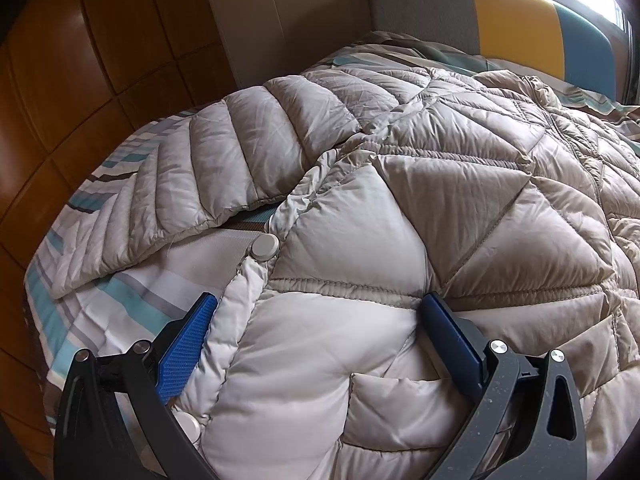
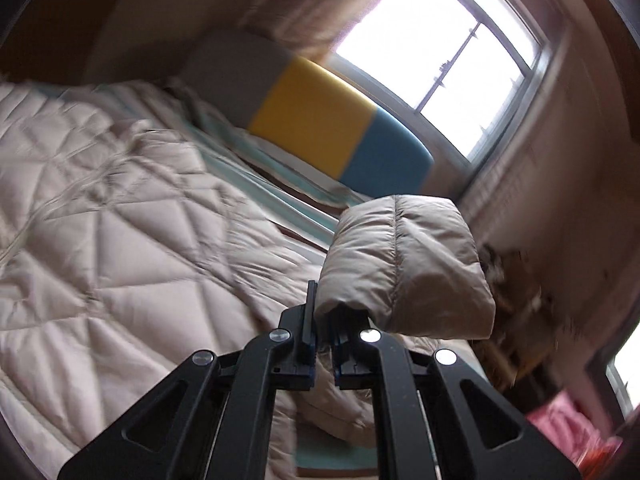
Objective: Fold large clothes
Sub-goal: 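Lift the sleeve with the right gripper and fold it across the jacket body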
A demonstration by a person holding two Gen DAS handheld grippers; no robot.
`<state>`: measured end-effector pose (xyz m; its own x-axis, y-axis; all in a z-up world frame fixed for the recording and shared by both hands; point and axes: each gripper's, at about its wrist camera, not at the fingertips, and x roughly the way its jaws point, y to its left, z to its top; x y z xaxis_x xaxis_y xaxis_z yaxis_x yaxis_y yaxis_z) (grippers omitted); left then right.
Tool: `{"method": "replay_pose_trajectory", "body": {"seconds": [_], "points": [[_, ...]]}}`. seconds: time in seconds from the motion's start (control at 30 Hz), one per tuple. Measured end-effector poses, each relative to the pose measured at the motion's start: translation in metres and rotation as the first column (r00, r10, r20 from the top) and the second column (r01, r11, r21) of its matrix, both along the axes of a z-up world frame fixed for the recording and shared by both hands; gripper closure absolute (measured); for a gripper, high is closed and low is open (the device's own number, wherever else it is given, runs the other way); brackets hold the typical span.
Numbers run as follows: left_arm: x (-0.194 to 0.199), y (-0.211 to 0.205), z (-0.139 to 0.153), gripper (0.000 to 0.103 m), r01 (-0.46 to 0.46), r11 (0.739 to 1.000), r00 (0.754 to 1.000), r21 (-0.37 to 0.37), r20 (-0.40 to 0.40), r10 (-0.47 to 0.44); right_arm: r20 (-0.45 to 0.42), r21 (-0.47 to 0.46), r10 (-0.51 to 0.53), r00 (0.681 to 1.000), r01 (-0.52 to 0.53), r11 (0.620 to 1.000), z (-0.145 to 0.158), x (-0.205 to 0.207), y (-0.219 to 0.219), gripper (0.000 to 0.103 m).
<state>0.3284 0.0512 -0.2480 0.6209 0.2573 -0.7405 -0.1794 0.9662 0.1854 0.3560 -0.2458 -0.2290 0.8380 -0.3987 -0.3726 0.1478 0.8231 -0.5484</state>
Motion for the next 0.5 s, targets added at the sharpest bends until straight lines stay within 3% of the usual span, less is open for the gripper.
{"method": "replay_pose_trajectory", "body": {"seconds": [0.23,0.43,0.5], "points": [[0.0,0.0,0.0,0.003,-0.001,1.0,1.0,0.001,0.002,0.001,-0.06,-0.07,0.213,0.975,-0.217,0.974,-0.013,0.016,0.078,0.098],[0.0,0.0,0.0,0.003,-0.001,1.0,1.0,0.004,0.003,0.001,-0.104,-0.033,0.381,0.919,-0.386,0.922,-0.028,0.015,0.137,0.098],[0.0,-0.001,0.0,0.003,-0.002,1.0,1.0,0.006,0.004,0.002,-0.131,0.018,0.426,0.895,-0.427,0.904,-0.031,0.017,0.148,0.098]]}}
